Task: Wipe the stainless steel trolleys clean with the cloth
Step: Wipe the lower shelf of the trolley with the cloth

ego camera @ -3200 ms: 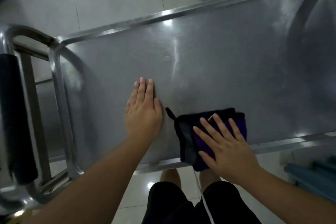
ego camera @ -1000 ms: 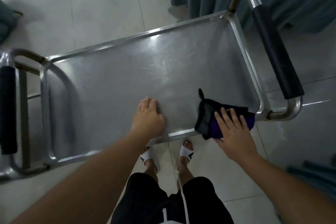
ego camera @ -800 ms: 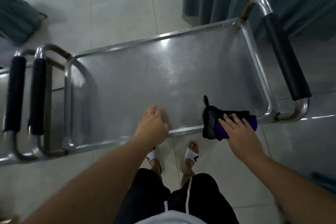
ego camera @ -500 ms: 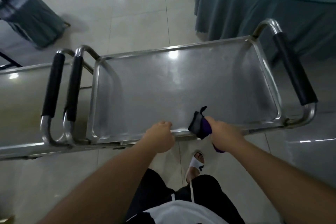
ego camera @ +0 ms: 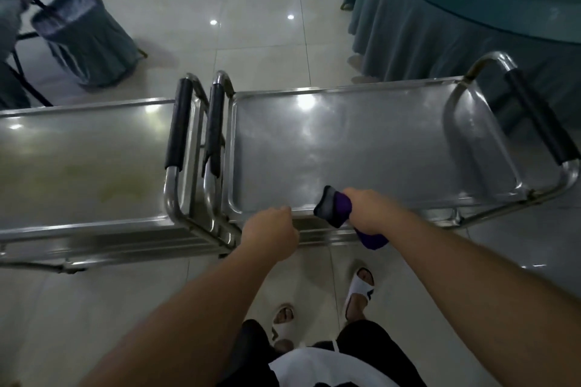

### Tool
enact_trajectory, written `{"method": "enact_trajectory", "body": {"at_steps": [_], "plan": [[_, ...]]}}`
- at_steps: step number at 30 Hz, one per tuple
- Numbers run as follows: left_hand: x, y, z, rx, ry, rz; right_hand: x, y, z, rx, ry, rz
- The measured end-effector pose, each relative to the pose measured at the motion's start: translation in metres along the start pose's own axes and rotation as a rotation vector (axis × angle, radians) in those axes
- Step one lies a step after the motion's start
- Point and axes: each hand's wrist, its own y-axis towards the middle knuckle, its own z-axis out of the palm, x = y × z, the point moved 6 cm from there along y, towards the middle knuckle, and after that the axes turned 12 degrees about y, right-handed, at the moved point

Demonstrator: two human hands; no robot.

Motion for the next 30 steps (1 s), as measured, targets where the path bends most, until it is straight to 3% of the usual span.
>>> {"method": "enact_trajectory", "body": {"at_steps": [9, 21, 24, 30], "plan": [[0.037, -0.047, 0.053, 0.040, 0.000, -0.012, 0.047, -0.031, 0.057, 0.011, 0.009, -0.013], [0.065, -0.065, 0.137, 0.119, -0.045, -0.195, 0.027, -0.008, 0.156, 0.104, 0.112, -0.056], [0.068, -0.053, 0.158, 0.172, -0.078, -0.211, 0.014, 0.009, 0.176, 0.056, 0.227, -0.058], [0.092, -0.009, 0.194, 0.196, -0.185, -0.259, -0.001, 0.062, 0.202, -0.208, 0.366, -0.020]]}}
